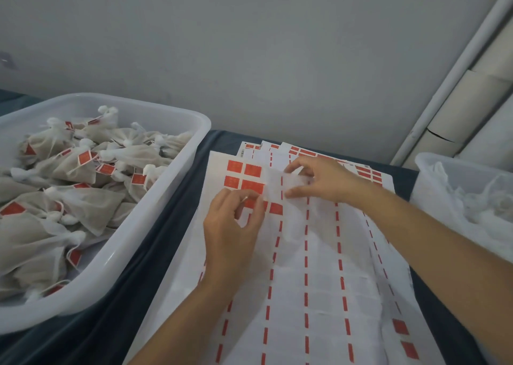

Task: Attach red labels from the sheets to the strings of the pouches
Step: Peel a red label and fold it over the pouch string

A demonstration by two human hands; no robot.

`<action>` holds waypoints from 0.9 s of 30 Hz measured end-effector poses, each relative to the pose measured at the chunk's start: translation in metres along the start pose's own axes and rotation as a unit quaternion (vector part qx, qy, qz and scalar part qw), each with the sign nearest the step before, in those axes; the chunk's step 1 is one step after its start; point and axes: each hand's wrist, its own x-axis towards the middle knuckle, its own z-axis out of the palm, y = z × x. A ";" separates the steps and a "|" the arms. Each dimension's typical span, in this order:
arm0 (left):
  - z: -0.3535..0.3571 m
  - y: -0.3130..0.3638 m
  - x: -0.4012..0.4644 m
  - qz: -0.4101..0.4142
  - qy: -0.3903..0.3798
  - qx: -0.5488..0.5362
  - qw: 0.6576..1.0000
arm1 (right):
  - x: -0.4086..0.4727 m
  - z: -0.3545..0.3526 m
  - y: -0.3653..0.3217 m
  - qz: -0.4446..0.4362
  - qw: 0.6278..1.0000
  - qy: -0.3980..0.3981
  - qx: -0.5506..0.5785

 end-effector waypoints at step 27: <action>0.016 0.005 -0.033 0.391 -0.089 0.167 0.901 | -0.113 0.035 0.025 0.100 0.922 0.117 0.354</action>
